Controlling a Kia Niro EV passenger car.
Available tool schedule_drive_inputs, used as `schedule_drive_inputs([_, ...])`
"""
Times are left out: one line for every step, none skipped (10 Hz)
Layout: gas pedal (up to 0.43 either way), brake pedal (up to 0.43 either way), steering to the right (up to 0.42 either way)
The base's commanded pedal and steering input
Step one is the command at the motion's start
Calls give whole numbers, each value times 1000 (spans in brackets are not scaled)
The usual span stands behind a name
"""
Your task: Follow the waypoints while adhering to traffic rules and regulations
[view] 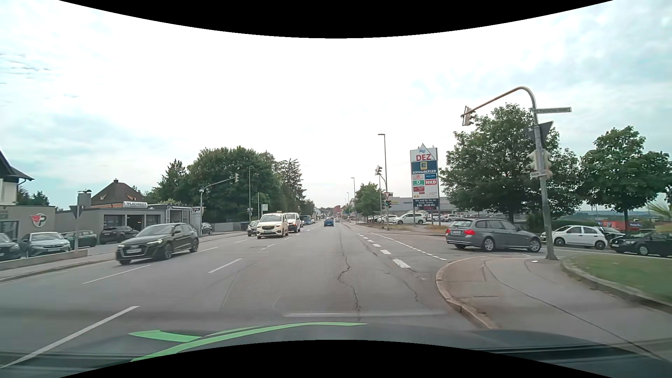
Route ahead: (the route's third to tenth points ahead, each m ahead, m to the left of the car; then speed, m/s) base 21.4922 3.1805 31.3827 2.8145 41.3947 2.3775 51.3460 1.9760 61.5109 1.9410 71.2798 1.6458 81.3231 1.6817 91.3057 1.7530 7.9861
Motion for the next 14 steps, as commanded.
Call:
schedule_drive_inputs([209, 0, 5])
schedule_drive_inputs([209, 0, 5])
schedule_drive_inputs([209, 0, 5])
schedule_drive_inputs([209, 0, 5])
schedule_drive_inputs([209, 0, 5])
schedule_drive_inputs([209, 0, 5])
schedule_drive_inputs([209, 0, 5])
schedule_drive_inputs([209, 0, 6])
schedule_drive_inputs([209, 0, 5])
schedule_drive_inputs([209, 0, 3])
schedule_drive_inputs([209, 0, 3])
schedule_drive_inputs([209, 0, 1])
schedule_drive_inputs([209, 0, 1])
schedule_drive_inputs([209, 0, 0])
